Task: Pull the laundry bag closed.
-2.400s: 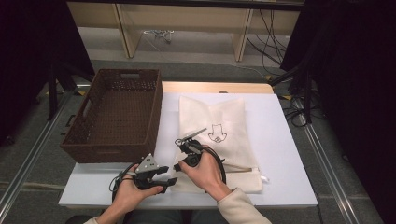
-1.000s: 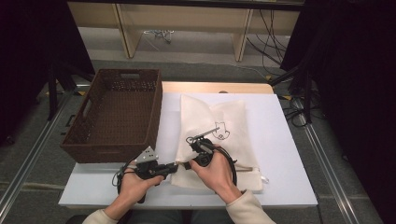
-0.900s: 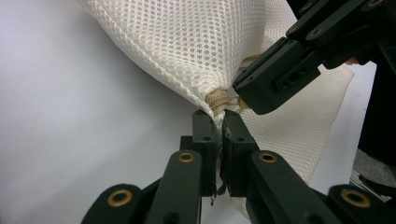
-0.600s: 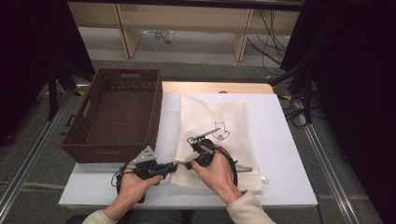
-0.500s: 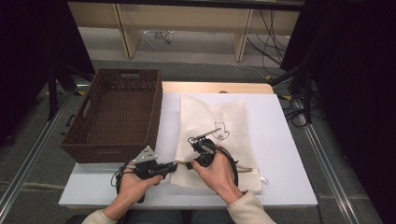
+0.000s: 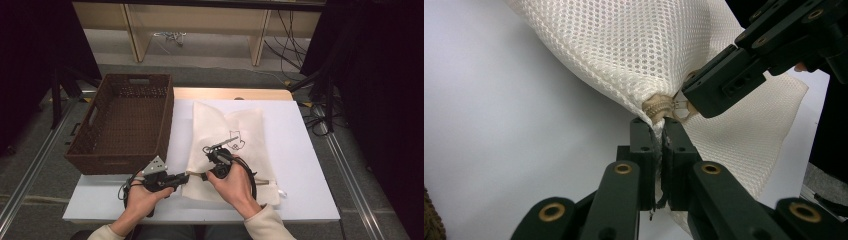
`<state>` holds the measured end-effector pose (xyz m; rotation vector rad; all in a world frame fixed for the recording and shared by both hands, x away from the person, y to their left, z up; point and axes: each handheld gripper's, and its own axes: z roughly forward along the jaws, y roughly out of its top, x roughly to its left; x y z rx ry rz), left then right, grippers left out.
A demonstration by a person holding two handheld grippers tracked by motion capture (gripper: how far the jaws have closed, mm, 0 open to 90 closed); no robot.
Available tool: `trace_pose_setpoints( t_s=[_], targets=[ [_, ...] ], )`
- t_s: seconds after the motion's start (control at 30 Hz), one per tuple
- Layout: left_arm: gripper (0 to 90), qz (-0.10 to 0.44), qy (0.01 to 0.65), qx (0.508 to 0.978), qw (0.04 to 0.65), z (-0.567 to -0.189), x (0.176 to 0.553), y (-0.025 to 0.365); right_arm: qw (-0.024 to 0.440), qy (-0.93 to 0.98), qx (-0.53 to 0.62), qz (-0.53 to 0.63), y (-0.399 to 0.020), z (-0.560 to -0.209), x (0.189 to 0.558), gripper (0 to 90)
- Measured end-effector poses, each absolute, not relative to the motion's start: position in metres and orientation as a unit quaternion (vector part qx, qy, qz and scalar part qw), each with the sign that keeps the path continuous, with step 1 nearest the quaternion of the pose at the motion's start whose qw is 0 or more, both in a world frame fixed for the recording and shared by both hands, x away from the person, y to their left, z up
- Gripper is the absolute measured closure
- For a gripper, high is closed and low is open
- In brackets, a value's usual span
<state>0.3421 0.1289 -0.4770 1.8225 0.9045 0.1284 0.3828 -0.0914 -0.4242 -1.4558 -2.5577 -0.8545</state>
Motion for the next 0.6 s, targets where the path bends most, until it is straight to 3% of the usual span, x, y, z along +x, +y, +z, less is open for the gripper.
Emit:
trace_pose_setpoints(
  t_s=[0.6],
  targets=[
    [85.0,0.058,0.381,0.759,0.524,-0.4759,0.3425,0.1319,0.034,-0.832,-0.479,-0.279,-0.0972,-0.4238,0.382,87.7]
  ],
)
